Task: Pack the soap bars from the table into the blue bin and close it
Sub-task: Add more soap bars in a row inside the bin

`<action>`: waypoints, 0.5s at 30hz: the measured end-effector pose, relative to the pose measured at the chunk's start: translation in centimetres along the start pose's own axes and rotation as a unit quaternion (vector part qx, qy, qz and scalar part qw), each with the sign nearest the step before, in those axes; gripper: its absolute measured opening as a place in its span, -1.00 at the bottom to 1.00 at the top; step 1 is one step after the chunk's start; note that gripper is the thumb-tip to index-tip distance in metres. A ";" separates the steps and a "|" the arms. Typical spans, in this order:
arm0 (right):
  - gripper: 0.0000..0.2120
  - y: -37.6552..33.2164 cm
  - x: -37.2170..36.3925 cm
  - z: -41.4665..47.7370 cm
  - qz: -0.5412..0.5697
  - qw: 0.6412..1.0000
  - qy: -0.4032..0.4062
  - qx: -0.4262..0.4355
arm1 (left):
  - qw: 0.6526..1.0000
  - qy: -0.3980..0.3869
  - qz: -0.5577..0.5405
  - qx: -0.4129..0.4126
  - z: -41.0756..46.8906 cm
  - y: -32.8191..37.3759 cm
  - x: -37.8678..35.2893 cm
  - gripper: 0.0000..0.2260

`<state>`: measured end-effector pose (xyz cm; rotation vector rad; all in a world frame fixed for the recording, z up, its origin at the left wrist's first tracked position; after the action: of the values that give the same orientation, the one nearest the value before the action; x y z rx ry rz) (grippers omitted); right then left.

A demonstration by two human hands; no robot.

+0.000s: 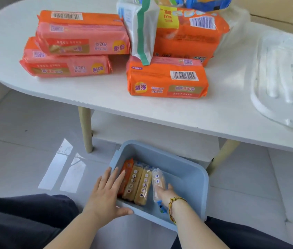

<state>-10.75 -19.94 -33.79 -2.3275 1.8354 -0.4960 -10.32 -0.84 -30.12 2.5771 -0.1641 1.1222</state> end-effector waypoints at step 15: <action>-0.54 0.0 -1.3 3.1 -0.094 0.995 -0.040 0.013 | 0.999 0.030 0.016 -0.033 0.0 0.1 0.1 0.02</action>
<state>-9.93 -18.99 -36.87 -2.4767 1.5750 -0.4382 -10.22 -0.99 -30.02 2.4873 -0.2257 1.1850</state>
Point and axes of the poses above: each hand's wrist, its own z-axis towards the middle knuckle, its own x-axis out of the back of the hand, y = z × x, the point moved 1 cm from there along z, towards the middle knuckle, and after that the axes turned 10 degrees about -y, right-handed, at the moved point
